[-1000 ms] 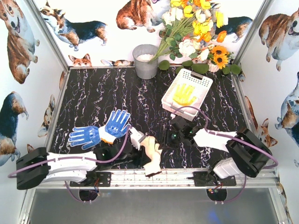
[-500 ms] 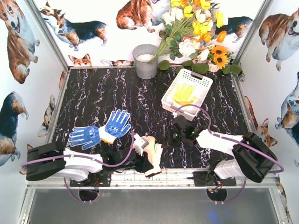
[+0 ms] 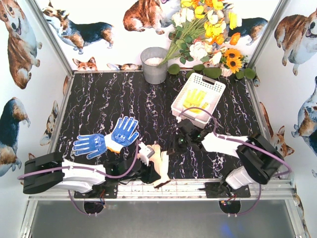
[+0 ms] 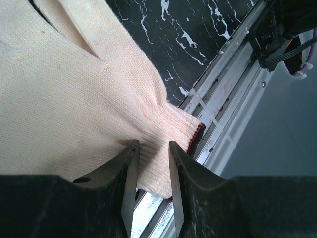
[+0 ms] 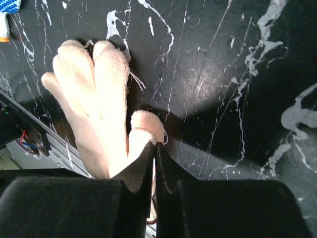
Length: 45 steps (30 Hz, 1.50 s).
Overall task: Put the gloves into the storage basket
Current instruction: Pair the glove with the glove.
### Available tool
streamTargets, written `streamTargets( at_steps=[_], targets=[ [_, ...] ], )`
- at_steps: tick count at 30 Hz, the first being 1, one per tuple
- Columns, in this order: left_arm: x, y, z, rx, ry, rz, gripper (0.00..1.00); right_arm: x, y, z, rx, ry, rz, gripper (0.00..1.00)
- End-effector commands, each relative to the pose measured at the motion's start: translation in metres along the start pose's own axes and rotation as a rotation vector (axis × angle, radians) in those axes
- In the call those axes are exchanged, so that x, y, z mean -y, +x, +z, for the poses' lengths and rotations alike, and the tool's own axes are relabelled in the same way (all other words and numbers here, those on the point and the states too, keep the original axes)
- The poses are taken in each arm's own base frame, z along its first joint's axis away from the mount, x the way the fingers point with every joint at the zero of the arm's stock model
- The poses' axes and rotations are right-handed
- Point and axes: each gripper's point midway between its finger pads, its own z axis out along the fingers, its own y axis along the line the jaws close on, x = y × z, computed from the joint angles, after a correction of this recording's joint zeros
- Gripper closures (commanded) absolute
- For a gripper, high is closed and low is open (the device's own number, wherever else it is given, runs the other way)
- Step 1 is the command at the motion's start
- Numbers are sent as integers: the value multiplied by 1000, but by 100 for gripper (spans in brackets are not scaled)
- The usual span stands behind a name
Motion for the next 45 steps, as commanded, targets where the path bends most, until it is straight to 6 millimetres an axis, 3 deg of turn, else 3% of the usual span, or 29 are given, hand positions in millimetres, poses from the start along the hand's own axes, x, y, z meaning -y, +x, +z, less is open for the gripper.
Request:
streamTargets(
  at_steps=[1,12,24,28,31,34,37,40,45],
  targets=[
    [-6,9,-2,-20,-20,6,76,-32,-22,6,41,-116,-77,100],
    [-10,16,0,-44,-26,8,78,-47,-23,9,29,-154,-138,100],
    [-7,14,-2,-43,-20,19,79,-38,-25,34,-12,-115,-156,100],
    [0,-7,-6,15,-36,13,70,-37,-23,33,-13,-112,-158,97],
    [-2,-37,-18,109,-114,2,61,-41,-24,25,2,-121,-165,83],
    [-15,-68,-39,207,-233,-17,49,-45,-28,12,33,-114,-179,67],
    [-31,-93,-59,265,-339,-25,43,-48,-31,-2,65,-109,-186,58],
    [-45,-108,-68,272,-408,-35,41,-48,-29,-14,77,-102,-177,54],
    [-68,-119,-63,210,-465,-74,44,-45,-16,-27,60,-102,-134,52]
  ],
)
